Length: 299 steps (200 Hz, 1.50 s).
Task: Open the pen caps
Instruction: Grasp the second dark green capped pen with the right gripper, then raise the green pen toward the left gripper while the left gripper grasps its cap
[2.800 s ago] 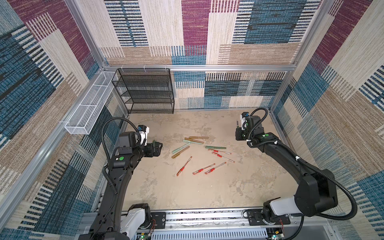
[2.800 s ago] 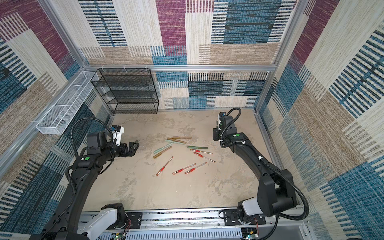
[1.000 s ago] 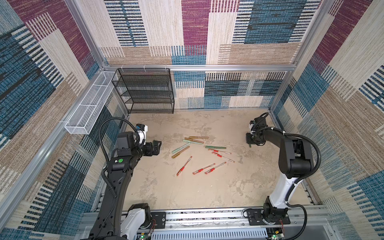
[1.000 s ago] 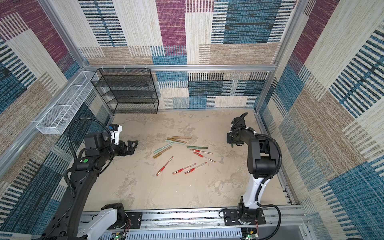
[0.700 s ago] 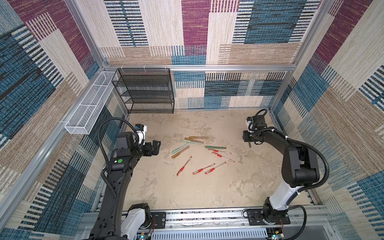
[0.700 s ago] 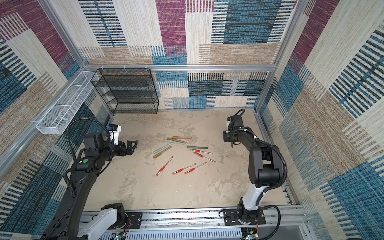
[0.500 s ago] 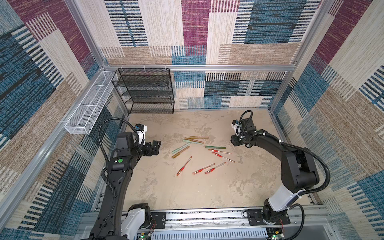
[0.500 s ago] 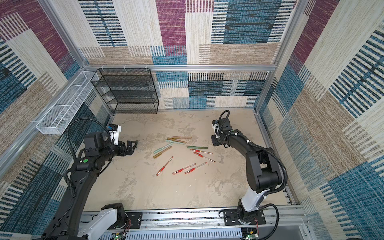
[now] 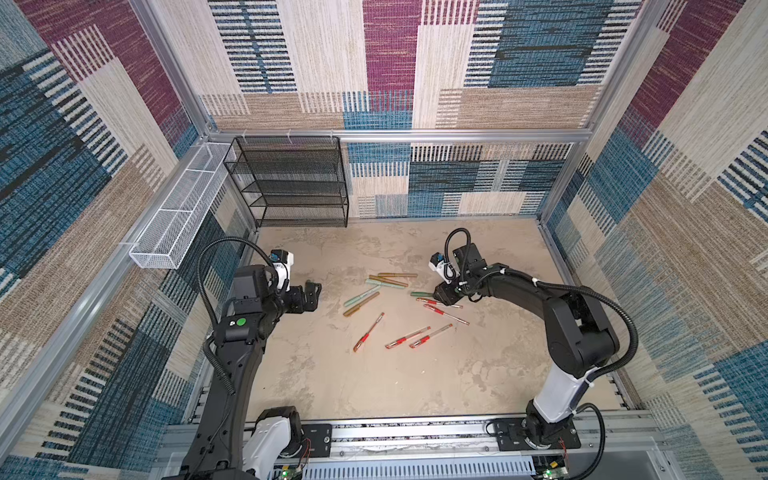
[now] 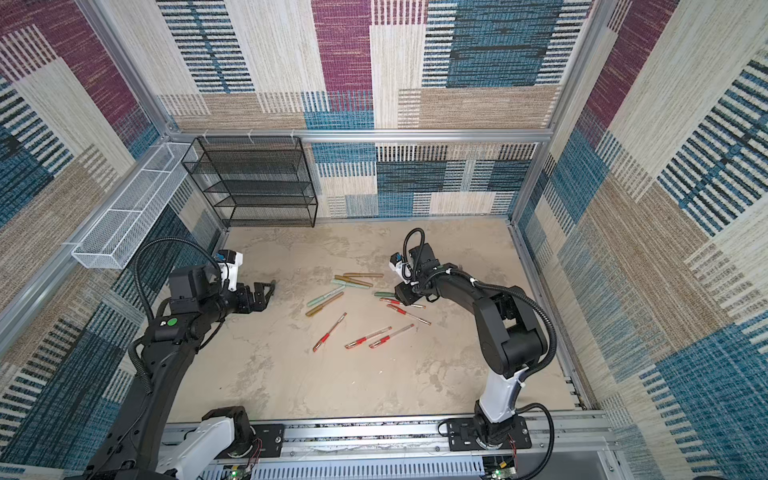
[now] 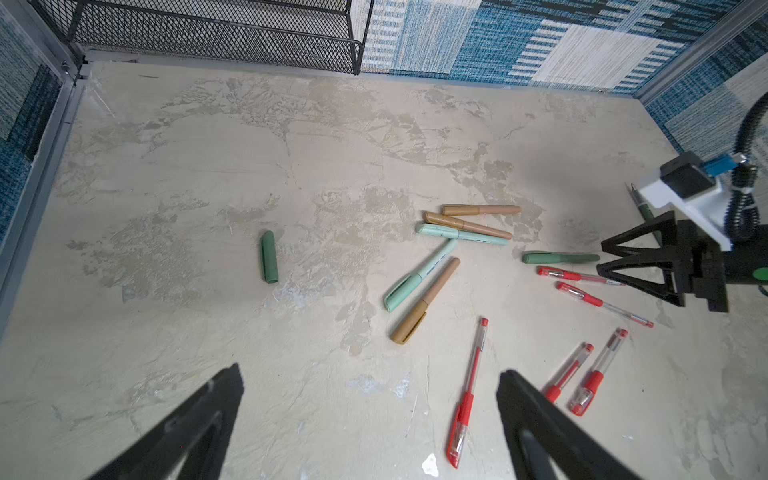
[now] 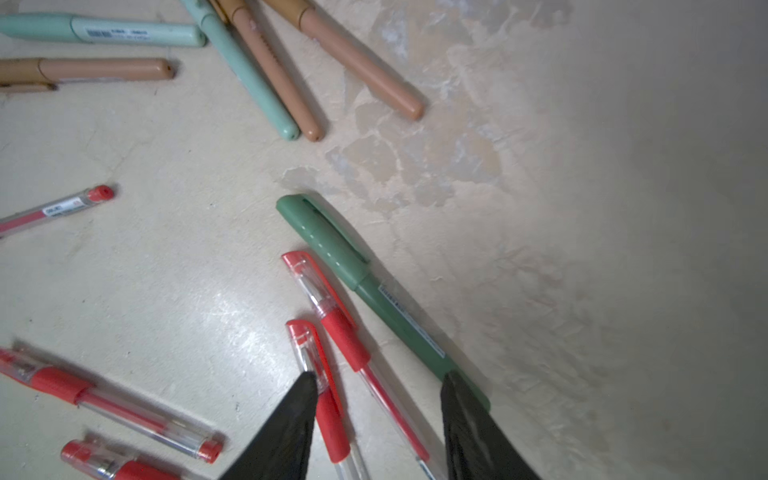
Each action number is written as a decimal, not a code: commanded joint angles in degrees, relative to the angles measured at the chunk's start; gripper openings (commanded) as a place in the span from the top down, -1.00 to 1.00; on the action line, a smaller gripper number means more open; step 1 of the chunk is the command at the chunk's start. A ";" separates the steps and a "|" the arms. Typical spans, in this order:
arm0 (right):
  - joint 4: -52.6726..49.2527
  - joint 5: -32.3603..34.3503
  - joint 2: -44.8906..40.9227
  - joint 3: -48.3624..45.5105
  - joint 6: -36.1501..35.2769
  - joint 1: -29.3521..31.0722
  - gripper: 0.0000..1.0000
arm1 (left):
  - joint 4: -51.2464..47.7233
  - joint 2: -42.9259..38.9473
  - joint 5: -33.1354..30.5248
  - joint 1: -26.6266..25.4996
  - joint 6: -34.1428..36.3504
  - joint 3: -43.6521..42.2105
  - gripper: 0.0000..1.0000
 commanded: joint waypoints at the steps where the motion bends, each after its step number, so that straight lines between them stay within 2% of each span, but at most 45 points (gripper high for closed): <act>1: 0.50 -0.72 0.86 0.84 -0.47 0.12 -0.02 | 0.79 0.26 0.06 0.17 0.15 0.30 -0.98; 68: 0.37 4.55 5.10 3.03 -0.83 0.12 -0.01 | 1.46 0.20 0.19 0.21 -0.10 0.18 -0.98; 98: 0.16 3.67 7.78 4.55 -0.53 0.12 0.01 | 1.16 0.26 -0.44 0.30 0.19 0.12 -0.98; 118: 0.35 6.15 9.07 4.77 -0.57 0.04 0.03 | 1.39 0.06 -0.48 0.30 -0.19 0.20 -0.98; 238: -1.05 9.96 11.13 3.22 0.55 0.04 0.84 | 1.57 0.75 -0.40 0.30 0.35 -0.05 -0.98; 264: -0.24 10.13 9.42 2.54 0.95 0.03 0.86 | 1.92 0.64 0.04 0.17 -0.01 -0.13 -0.99; 299: 3.06 6.65 3.38 0.18 3.04 -0.12 0.88 | 2.03 0.60 1.98 -0.03 -0.52 -0.20 -0.98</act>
